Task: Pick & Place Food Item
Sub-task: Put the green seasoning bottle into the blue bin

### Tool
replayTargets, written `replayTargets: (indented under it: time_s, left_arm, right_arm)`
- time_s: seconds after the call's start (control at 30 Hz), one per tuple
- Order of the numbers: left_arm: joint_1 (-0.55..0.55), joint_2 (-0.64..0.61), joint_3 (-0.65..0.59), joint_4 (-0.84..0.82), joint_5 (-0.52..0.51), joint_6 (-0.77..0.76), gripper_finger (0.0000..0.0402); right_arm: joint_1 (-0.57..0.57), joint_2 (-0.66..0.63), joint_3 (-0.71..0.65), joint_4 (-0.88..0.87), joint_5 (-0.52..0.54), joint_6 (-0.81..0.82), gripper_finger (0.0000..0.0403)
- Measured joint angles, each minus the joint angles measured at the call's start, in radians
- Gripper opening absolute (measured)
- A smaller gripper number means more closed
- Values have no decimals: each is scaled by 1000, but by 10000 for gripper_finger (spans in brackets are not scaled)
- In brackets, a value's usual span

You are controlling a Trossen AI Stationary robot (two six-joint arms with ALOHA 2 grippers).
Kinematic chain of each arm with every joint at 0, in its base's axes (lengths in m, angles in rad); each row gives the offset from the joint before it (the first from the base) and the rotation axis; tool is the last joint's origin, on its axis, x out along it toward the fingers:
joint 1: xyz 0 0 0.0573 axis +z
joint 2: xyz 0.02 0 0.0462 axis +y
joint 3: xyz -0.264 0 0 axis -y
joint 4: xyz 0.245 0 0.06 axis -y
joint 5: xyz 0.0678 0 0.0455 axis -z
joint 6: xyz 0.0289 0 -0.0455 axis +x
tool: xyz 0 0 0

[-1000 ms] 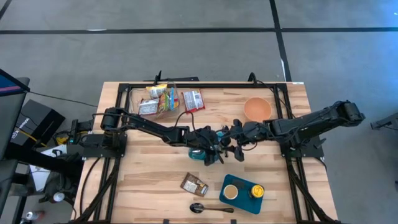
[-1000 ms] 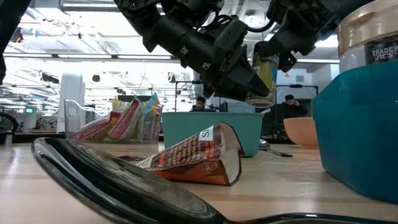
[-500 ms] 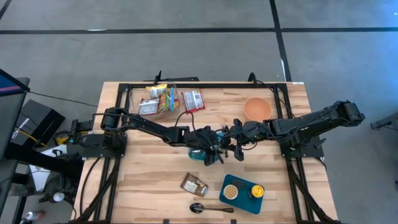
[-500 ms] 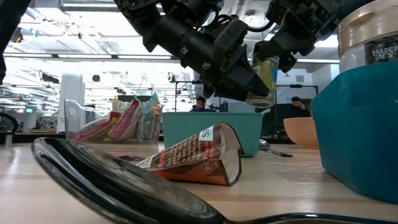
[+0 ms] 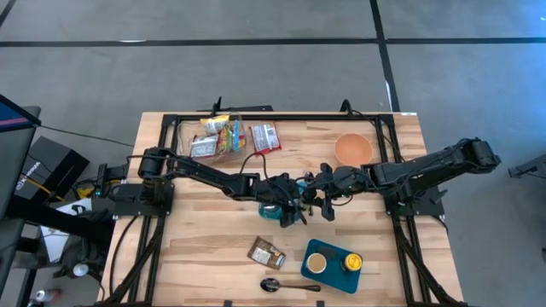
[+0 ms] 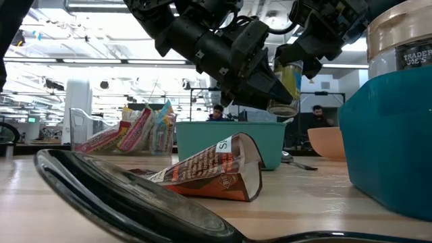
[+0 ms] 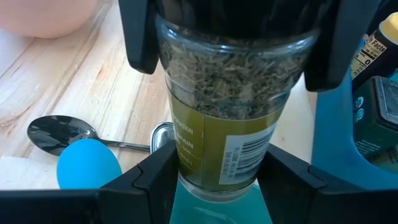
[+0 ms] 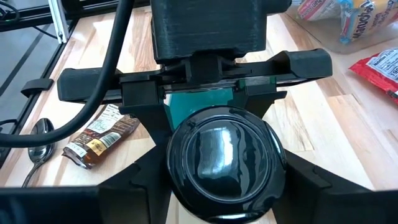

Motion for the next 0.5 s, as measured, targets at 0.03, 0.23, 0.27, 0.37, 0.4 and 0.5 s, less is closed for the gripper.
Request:
replayTargets:
  time_s: [0.03,0.23,0.27,0.37,0.4,0.5]
  left_arm:
    - [0,0,0,0,0,0,186]
    - [0,0,0,0,0,0,186]
    - [0,0,0,0,0,0,186]
    - [0,0,0,0,0,0,186]
    - [0,0,0,0,0,0,186]
    - [0,0,0,0,4,0,192]
  right_arm:
    - [0,0,0,0,0,1,196]
    - [0,0,0,0,0,2,196]
    - [0,0,0,0,0,2,196]
    - [0,0,0,0,0,3,196]
    - [0,0,0,0,0,3,196]
    - [0,0,0,0,0,3,196]
